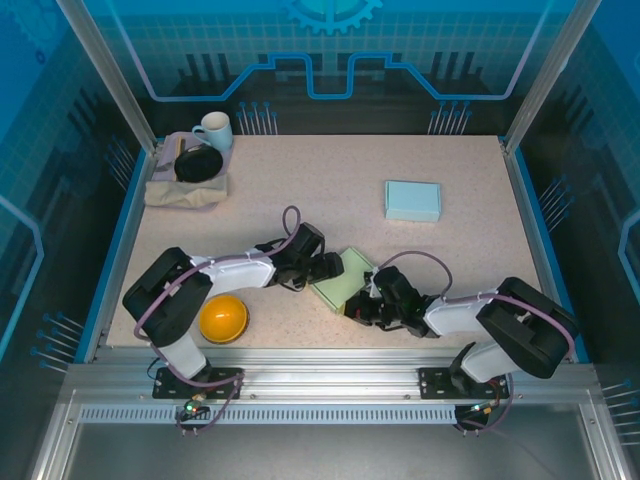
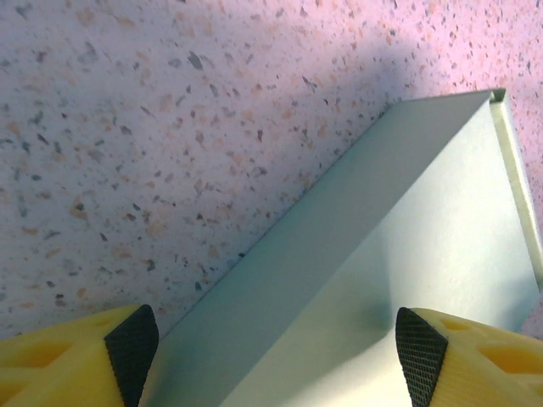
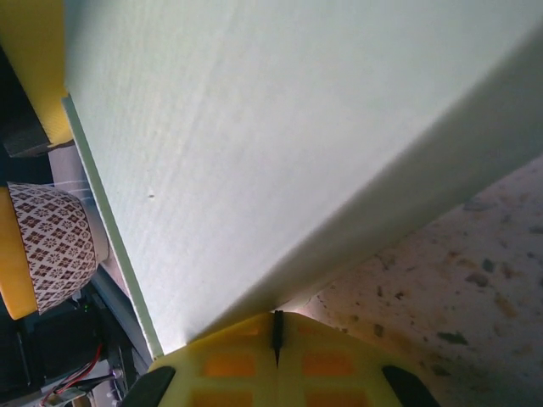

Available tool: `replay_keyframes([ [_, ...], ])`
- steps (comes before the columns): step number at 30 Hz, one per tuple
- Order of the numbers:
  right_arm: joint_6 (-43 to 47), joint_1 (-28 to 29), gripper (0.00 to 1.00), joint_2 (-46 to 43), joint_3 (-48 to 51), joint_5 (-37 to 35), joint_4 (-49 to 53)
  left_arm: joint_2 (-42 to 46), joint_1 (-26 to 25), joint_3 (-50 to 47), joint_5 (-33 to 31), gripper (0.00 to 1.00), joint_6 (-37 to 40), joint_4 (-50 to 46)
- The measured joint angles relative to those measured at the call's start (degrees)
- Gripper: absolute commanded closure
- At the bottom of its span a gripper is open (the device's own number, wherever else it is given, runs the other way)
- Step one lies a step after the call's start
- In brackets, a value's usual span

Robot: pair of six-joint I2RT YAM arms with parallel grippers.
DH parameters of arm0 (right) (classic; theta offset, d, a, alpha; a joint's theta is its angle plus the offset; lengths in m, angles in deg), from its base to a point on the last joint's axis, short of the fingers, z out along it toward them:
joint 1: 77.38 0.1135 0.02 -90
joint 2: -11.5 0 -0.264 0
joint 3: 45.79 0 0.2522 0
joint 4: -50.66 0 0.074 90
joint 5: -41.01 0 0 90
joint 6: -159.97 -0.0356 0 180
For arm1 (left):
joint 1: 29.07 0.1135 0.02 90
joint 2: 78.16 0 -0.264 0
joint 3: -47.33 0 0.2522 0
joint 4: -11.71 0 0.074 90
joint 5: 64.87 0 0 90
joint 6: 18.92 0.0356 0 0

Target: Fold the paper box

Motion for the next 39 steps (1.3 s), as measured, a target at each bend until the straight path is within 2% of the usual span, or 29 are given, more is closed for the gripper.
replay_keyframes([
  [4, 0.09, 1.22, 1.00, -1.51, 0.00, -2.56, 1.92, -0.22, 0.13, 1.36, -0.24, 0.21, 0.35, -1.84],
  [7, 2.34, 1.86, 0.99, -7.41, -1.16, -6.54, 10.47, -0.09, 1.09, 2.03, 2.03, 0.20, 0.55, -3.13],
  [8, 3.85, 2.03, 0.97, -10.27, -2.54, -8.63, 14.91, 0.26, 1.68, 2.05, 2.86, 0.18, 0.83, -4.00],
  [12, 10.47, 2.14, 0.77, -21.14, -8.72, -16.90, 30.42, 5.14, 4.72, 2.08, 1.97, 0.12, 3.06, -10.67],
  [15, 15.91, 1.25, 0.50, -27.10, -11.13, -21.09, 39.87, 10.43, 6.34, 2.29, -1.18, 0.12, 4.94, -15.19],
  [17, 20.48, -0.96, 0.40, -29.14, -12.17, -22.27, 44.94, 13.20, 6.56, 2.43, -2.51, 0.12, 5.81, -17.38],
  [19, 25.81, -3.98, 0.34, -29.16, -13.53, -22.36, 48.57, 15.37, 6.32, 2.32, -2.47, 0.13, 5.75, -18.36],
  [22, 33.92, -9.16, 0.29, -25.88, -17.66, -21.07, 51.80, 17.53, 4.02, 1.31, -2.32, 0.14, 4.15, -18.25],
  [27, 46.23, -15.56, 0.27, -12.79, -28.33, -14.62, 51.54, 17.79, -3.06, -2.27, -2.25, 0.19, -1.51, -15.56],
  [33, 57.18, -16.63, 0.26, 2.21, -38.58, -7.98, 49.72, 16.70, -6.54, -4.48, -5.09, 0.19, -8.48, -13.77],
  [39, 65.02, -17.14, 0.27, 9.22, -43.17, -3.30, 49.46, 14.21, -9.01, -4.48, -7.39, 0.20, -13.51, -11.74],
])
